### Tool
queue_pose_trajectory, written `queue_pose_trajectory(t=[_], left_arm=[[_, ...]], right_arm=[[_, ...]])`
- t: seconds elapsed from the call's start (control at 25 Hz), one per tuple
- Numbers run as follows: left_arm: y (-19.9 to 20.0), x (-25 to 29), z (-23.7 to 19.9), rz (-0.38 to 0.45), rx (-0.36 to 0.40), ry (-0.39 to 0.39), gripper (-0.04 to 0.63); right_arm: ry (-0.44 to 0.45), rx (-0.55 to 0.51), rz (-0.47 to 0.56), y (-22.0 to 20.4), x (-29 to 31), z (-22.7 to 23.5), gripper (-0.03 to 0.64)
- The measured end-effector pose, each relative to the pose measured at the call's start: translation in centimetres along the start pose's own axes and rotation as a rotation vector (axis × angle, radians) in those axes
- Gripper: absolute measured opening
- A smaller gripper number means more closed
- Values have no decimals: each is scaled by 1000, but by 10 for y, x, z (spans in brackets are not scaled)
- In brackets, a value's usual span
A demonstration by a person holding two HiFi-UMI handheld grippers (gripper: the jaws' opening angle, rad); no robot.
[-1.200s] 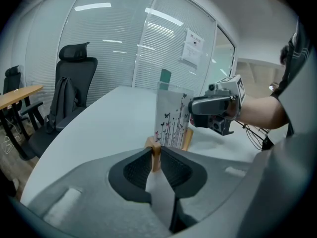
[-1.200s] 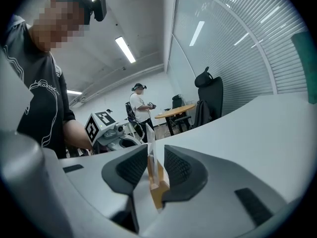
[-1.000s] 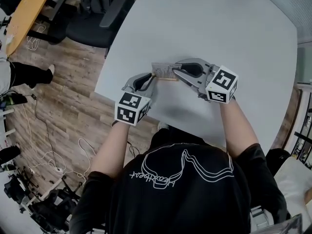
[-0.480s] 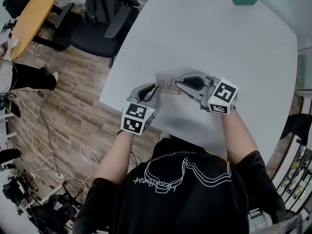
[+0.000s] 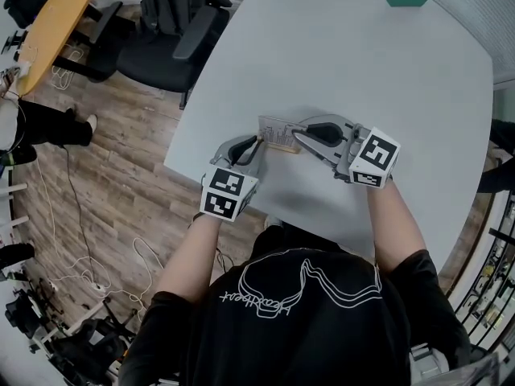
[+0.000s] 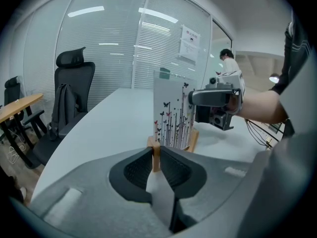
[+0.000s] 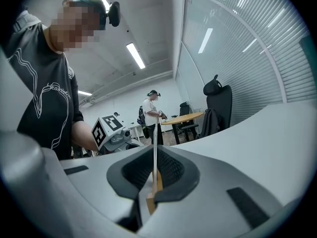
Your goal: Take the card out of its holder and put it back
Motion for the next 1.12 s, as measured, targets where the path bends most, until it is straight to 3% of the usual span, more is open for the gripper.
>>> queue_pose_trajectory(t=[0.44, 0.8, 1.12], left_arm=[[0, 5, -3, -12, -5, 7, 58], [-1, 5, -1, -8, -19, 5, 58], [-3, 2, -1, 4, -33, 27, 58]], right_arm=[[-25, -57, 51, 34, -10, -2, 23], [-104, -59, 116, 63, -39, -14, 23], [-214, 62, 271, 74, -75, -41, 23]])
Point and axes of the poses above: the fingertips, and each gripper's own axes: x forward along the fingers, z to its right, y out of its top, the point moved 4 cm from there along -x, backward along the fingers, and after that the axes turned 1 degree about -z, right-handed, at the moved point
